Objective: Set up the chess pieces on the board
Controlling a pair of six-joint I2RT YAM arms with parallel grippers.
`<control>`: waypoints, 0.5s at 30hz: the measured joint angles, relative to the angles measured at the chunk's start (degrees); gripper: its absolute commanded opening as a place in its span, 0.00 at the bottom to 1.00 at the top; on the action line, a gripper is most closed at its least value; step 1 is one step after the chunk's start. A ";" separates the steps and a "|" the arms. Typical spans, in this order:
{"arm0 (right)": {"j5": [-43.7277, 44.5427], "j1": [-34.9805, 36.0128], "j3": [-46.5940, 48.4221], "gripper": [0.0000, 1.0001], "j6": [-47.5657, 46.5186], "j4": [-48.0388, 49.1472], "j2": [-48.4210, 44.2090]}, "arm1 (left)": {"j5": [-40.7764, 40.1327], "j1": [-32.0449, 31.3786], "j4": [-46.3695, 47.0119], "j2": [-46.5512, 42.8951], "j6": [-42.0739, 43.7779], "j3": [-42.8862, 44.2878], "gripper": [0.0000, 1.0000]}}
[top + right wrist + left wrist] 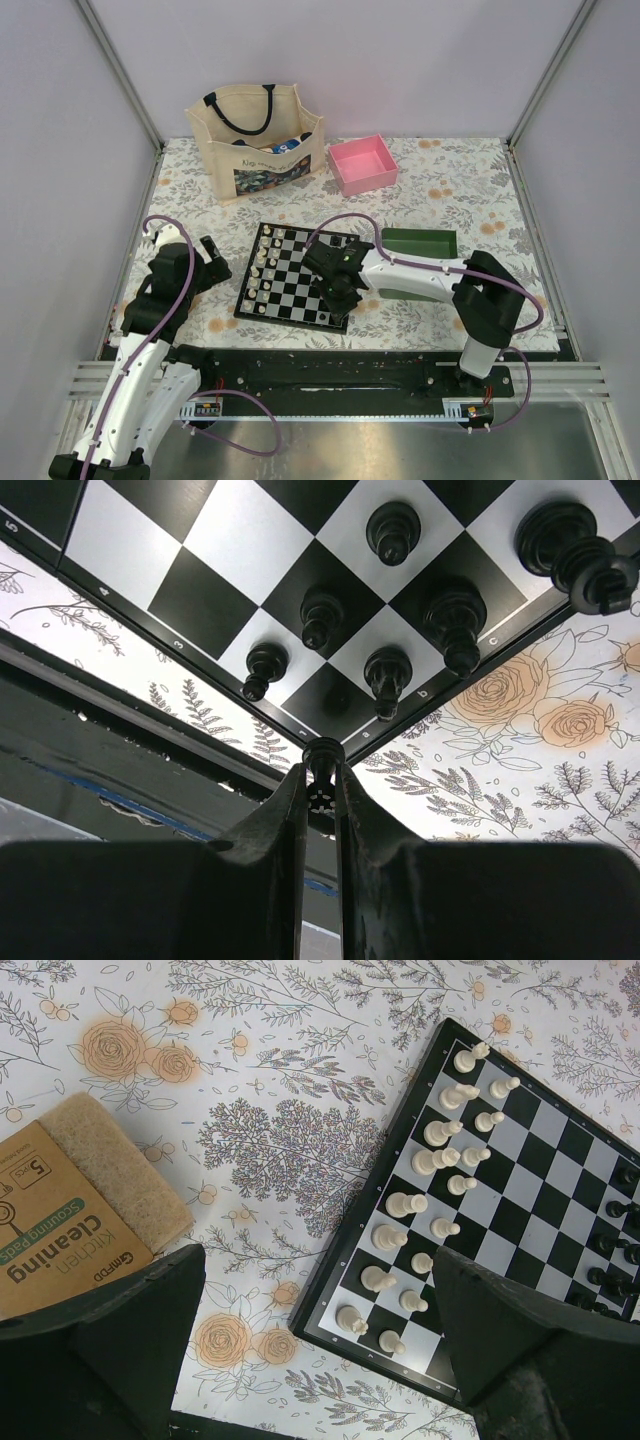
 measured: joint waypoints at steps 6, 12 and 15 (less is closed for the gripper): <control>0.35 0.02 0.02 0.15 -0.42 0.00 0.66 | 0.00 0.00 0.07 0.22 0.00 0.00 0.99; 0.37 0.02 0.57 0.15 -0.79 0.13 1.77 | 0.00 0.00 0.09 0.22 0.00 0.00 0.99; 0.37 0.02 0.63 0.15 -0.81 0.33 2.27 | 0.00 0.00 0.09 0.22 0.00 0.00 0.99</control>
